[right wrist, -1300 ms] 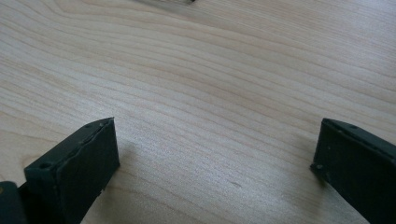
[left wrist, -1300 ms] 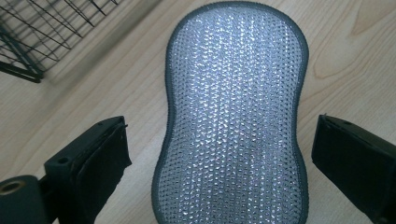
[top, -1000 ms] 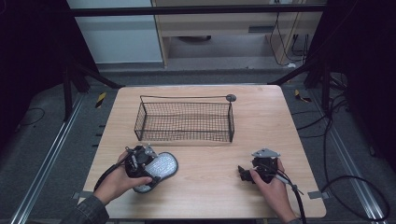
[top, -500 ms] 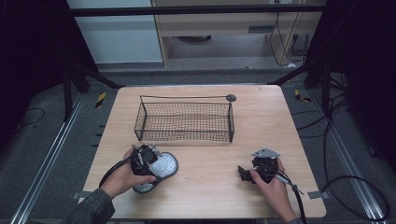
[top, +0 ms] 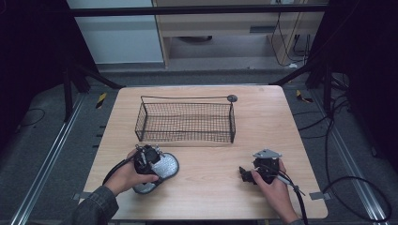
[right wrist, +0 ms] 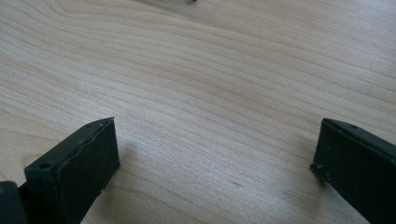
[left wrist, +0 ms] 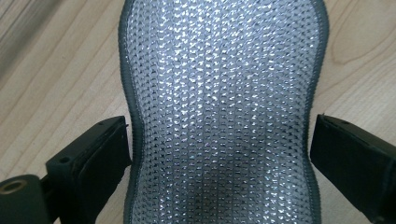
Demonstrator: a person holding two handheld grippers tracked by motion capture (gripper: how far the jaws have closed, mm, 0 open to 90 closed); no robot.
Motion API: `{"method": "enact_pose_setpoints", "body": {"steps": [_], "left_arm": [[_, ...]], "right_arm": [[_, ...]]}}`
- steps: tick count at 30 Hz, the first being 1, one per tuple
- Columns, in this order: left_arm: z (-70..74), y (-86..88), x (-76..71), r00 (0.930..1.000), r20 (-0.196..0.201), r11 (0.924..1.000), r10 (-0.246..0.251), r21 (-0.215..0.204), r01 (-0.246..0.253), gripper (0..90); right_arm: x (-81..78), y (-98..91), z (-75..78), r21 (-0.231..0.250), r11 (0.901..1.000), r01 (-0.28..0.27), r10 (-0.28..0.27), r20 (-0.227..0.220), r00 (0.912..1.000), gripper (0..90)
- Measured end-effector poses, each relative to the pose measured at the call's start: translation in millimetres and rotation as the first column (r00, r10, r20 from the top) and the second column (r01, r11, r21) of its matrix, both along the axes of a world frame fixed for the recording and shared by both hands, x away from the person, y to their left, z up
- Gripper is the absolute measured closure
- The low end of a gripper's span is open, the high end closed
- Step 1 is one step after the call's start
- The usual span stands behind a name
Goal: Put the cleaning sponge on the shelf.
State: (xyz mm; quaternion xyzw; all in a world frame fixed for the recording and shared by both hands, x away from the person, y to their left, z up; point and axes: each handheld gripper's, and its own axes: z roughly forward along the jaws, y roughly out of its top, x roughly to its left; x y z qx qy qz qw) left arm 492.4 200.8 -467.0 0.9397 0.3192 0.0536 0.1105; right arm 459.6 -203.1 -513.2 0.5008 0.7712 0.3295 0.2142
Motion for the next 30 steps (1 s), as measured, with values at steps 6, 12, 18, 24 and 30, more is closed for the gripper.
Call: {"method": "enact_pose_setpoints", "body": {"steps": [6, 12, 18, 24, 30], "left_arm": [[-3.8, 2.0, 0.9, 0.9999, -0.010, 0.9999, 0.006, -0.008, -0.006, 3.2], [-8.6, 3.8, 2.4, 0.9997, -0.018, 0.9995, 0.017, -0.024, -0.018, 2.4], [-10.3, 5.9, 2.2, 0.9996, -0.011, 0.9988, 0.024, -0.043, -0.025, 4.5], [-7.2, 10.7, 0.3, 0.9997, 0.008, 0.9982, 0.022, -0.056, -0.022, 8.0], [6.4, 19.8, -3.4, 0.9977, 0.055, 0.9957, 0.040, -0.086, -0.035, 8.1]], "right_arm": [[0.0, 0.0, 0.0, 0.000, 1.0000, 0.000, 0.000, 0.000, 1.0000, 0.4], [-0.1, 0.0, 0.0, 0.000, 1.0000, 0.000, 0.000, 0.000, 1.0000, 0.4], [-0.1, 0.0, 0.0, 0.000, 1.0000, 0.000, 0.000, 0.000, 1.0000, 0.4], [0.0, 0.0, 0.0, 0.000, 1.0000, 0.000, 0.000, 0.000, 1.0000, 0.4], [0.1, 0.0, 0.0, 0.000, 1.0000, -0.002, 0.002, 0.000, 1.0000, 0.4]]}}
